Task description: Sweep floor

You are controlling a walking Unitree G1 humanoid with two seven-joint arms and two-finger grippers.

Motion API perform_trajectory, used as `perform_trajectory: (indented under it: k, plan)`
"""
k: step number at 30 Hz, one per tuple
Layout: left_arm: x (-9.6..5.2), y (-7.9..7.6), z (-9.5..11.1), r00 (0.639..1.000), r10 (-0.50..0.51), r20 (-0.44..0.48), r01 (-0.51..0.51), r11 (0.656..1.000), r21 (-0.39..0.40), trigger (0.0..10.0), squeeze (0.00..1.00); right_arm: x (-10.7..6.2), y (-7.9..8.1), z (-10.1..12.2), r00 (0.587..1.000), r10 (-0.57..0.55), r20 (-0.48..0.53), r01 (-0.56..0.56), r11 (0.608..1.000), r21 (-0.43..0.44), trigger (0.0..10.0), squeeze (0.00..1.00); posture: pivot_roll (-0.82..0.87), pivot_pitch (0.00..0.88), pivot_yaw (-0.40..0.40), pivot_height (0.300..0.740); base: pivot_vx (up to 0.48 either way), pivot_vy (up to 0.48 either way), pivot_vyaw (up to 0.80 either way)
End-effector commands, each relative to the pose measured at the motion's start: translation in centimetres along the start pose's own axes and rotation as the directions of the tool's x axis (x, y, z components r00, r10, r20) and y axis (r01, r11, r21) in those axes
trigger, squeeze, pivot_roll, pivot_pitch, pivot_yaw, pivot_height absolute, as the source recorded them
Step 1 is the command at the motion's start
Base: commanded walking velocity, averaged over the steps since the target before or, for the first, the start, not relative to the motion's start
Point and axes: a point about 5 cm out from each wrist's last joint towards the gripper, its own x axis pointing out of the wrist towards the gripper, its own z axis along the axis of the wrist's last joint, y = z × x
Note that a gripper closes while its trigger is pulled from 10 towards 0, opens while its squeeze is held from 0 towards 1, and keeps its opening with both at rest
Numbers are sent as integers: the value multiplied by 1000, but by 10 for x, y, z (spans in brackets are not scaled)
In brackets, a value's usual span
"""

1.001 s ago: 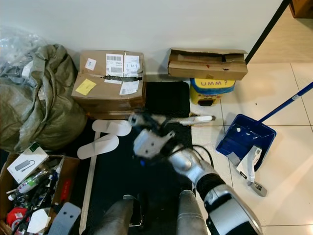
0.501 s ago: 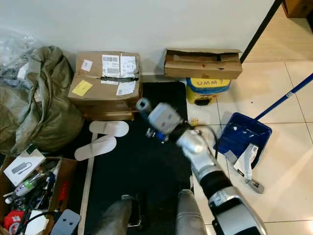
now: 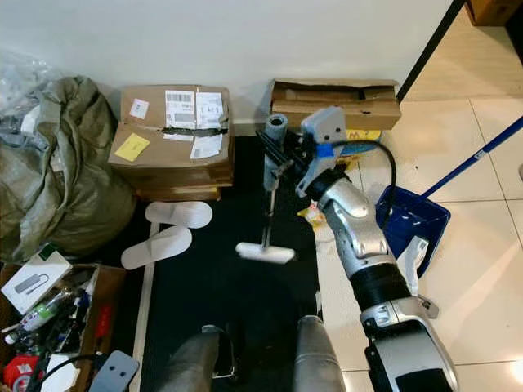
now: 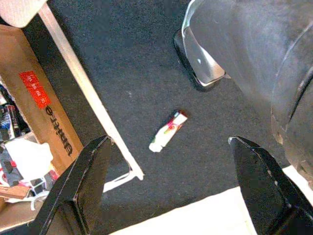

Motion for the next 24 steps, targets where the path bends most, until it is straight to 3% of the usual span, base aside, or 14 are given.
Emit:
perform_trajectory:
  k: [1, 3, 9, 10, 11, 12, 14, 21, 24]
  plan:
    - [-10, -9, -21, 997, -21, -77, 19, 999, -30, 10000, 0, 2, 1, 9, 998, -4, 56, 1, 998, 59, 10000, 0, -19, 422, 36, 740, 0, 0, 0]
    - [-9, -12, -20, 996, -34, -77, 33, 999, -19, 10000, 0, 9, -6, 20, 993, -54, 106, 51, 998, 31, 10000, 0, -12, 417, 34, 740, 0, 0, 0]
    - [-10, -13, -21, 996, -39, -75, 38, 999, -17, 10000, 0, 18, -9, 38, 980, -85, 178, 97, 994, -58, 10000, 0, -6, 403, 39, 740, 0, 0, 0]
    - [-10, -14, -21, 996, -40, -75, 39, 999, -16, 10000, 0, 20, -8, 38, 982, -80, 172, 102, 988, -118, 10000, 0, -6, 403, 39, 740, 0, 0, 0]
    - [-10, -14, -22, 996, -41, -74, 39, 999, -15, 10000, 0, 20, -2, 34, 985, -43, 165, 81, 970, -231, 10000, 0, -2, 411, 45, 740, 0, 0, 0]
    - [-10, -14, -22, 996, -41, -74, 39, 999, -15, 10000, 0, 20, -2, 34, 985, -43, 165, 81, 970, -231, 10000, 0, -2, 411, 45, 740, 0, 0, 0]
    - [-12, -14, -23, 996, -43, -75, 42, 999, -14, 10000, 0, 22, 9, 28, 985, -2, 170, 59, 941, -332, 10000, 0, 4, 416, 43, 740, 0, 0, 0]
    - [-15, -15, -26, 996, -45, -79, 44, 999, -12, 10000, 0, 29, 18, 30, 976, 6, 216, 80, 920, -385, 10000, 0, 17, 426, 42, 740, 0, 0, 0]
    - [-17, -16, -29, 996, -47, -82, 46, 999, -12, 10000, 0, 31, 18, 32, 971, 6, 238, 102, 893, -439, 10000, 0, 18, 427, 41, 740, 0, 0, 0]
